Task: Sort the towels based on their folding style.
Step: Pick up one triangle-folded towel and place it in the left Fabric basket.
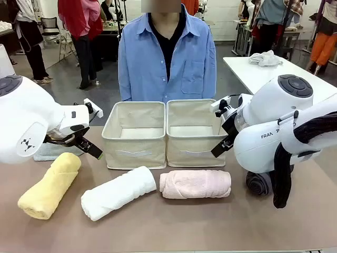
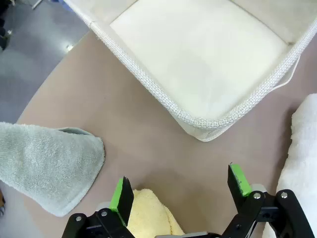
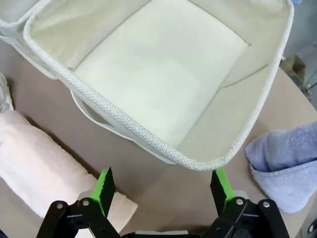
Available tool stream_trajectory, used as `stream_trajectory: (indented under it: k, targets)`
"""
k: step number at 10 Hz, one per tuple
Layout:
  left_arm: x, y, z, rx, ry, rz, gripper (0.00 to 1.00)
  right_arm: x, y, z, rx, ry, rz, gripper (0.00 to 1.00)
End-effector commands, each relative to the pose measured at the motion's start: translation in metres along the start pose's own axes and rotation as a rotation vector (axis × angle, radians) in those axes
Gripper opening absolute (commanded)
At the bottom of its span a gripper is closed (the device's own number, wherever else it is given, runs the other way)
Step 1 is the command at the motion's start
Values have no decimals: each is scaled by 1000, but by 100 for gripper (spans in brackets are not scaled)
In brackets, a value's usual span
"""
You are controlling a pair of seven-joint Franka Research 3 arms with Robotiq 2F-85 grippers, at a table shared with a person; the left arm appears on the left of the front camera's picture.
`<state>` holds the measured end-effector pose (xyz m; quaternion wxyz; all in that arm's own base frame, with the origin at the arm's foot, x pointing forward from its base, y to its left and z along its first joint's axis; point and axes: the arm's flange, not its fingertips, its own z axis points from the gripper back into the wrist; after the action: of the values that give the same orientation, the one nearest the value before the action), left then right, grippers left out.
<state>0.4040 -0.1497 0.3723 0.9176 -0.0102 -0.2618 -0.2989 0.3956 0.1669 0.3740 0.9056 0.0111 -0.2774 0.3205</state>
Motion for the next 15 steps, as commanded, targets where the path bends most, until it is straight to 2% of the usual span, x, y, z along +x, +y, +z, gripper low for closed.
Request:
stream_trajectory:
  k: [1,15]
  targets:
    - [0,0,0,0,0,0,100,0,0,0,0,0,0,100]
    - [0,0,0,0,0,0,100,0,0,0,0,0,0,100]
